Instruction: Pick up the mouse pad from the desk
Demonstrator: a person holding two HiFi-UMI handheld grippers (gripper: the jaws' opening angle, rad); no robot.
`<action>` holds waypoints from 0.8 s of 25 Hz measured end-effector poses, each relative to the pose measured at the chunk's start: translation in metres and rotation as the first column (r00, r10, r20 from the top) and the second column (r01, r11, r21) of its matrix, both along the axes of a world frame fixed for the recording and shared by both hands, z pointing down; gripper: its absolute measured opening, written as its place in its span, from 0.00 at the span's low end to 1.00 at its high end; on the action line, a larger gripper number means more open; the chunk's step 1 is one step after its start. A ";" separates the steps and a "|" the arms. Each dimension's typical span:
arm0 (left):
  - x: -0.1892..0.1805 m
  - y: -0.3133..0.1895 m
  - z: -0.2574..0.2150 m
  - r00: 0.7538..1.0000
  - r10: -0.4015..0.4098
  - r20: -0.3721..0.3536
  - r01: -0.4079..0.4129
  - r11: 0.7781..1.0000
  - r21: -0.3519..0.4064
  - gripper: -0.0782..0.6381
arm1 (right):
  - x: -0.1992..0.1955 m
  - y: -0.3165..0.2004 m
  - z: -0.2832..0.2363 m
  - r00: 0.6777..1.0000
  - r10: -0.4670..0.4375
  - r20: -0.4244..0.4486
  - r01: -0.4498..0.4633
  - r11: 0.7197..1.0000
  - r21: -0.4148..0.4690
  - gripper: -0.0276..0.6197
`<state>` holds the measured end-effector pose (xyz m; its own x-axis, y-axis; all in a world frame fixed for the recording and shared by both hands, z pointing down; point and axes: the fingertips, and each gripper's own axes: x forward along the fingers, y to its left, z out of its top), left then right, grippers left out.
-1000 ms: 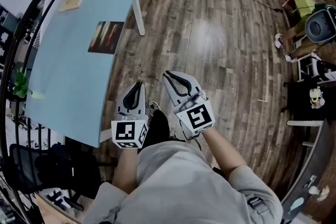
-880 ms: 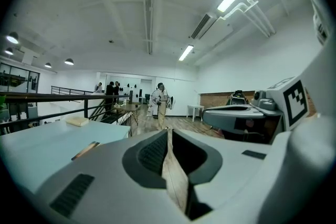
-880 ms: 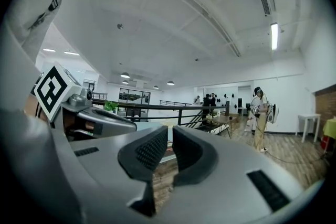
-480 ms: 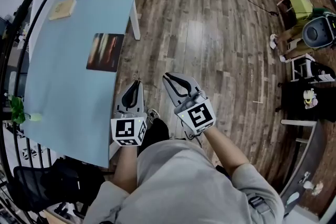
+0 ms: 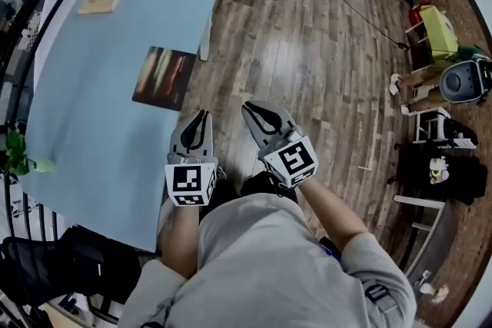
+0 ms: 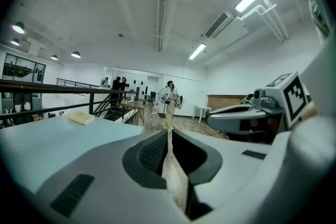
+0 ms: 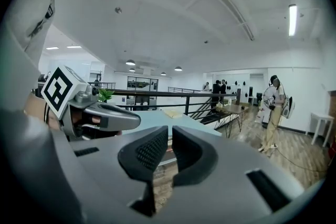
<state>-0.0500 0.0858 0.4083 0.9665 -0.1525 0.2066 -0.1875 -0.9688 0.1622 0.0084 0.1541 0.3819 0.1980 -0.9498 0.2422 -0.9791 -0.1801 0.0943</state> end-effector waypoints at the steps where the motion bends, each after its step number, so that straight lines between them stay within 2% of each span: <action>1: 0.000 -0.004 0.003 1.000 -0.009 0.004 0.009 1.000 -0.011 0.16 | 0.003 -0.005 0.004 1.000 -0.005 0.005 0.005 1.000 -0.002 0.09; 4: 0.002 -0.018 0.014 0.999 -0.041 0.021 0.042 0.998 -0.036 0.16 | 0.009 -0.025 0.010 0.999 -0.038 0.019 0.038 0.999 0.001 0.09; 9: 0.015 -0.038 0.018 0.997 -0.067 0.046 0.068 0.997 -0.019 0.16 | 0.024 -0.046 0.017 0.997 -0.066 0.042 0.065 0.998 0.017 0.09; 16: 0.064 -0.067 0.027 0.988 -0.121 0.093 0.121 0.993 0.004 0.16 | 0.085 -0.078 0.024 0.992 -0.120 0.047 0.118 0.992 0.047 0.09; 20: 0.100 -0.086 0.028 0.980 -0.171 0.102 0.173 0.985 -0.014 0.16 | 0.125 -0.096 0.028 0.985 -0.158 0.061 0.156 0.987 0.041 0.09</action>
